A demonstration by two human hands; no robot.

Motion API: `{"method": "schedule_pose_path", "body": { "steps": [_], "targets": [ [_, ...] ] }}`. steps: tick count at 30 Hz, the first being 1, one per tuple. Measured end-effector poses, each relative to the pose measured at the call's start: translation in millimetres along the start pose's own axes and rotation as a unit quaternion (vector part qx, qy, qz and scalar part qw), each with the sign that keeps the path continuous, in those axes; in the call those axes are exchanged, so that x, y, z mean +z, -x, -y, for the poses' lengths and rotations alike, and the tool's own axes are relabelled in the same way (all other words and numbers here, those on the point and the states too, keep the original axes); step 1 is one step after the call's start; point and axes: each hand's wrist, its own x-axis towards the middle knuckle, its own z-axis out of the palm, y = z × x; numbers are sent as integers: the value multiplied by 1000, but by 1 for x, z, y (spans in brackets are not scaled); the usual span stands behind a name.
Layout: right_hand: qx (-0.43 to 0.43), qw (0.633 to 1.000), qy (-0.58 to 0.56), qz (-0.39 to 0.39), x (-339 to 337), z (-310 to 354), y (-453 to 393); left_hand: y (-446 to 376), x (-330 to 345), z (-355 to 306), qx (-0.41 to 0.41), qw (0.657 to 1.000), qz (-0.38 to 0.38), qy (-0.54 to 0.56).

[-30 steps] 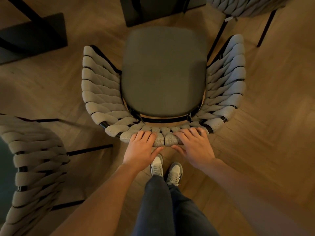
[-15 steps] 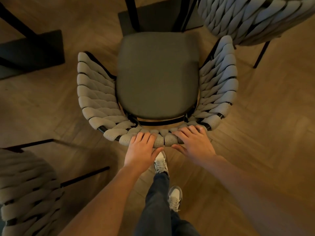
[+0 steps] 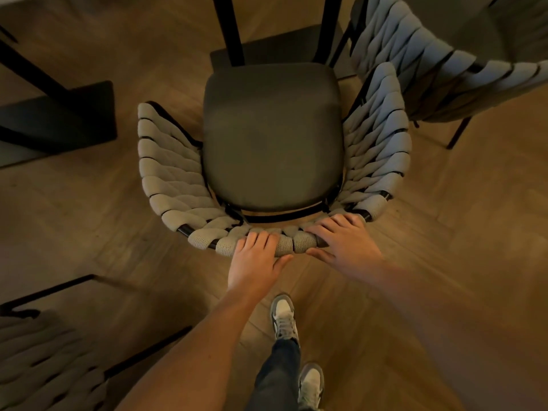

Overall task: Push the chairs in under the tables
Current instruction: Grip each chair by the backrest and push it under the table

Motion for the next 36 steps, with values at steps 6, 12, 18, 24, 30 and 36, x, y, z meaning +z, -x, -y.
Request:
{"method": "schedule_pose_path", "body": {
  "steps": [6,12,18,24,30,36],
  "targets": [
    [-19,1000,12,17,-18,-19,-35,-33,-6,4,-19,1000,7,12],
    [-32,999,20,22,-37,-36,-76,-71,-15,13,-43,998,46,8],
    [-52,999,14,7,-54,-59,-112,-110,-15,18,-57,998,17,4],
    [-70,997,16,-3,-73,-87,-150,-155,-23,18,-72,997,23,4],
    [-75,997,13,-2,-92,-108,-186,-199,-33,23,-78,996,48,6],
    [-81,997,7,-2,-90,-108,-188,-199,-32,23,-85,996,40,1]
  ]
}}
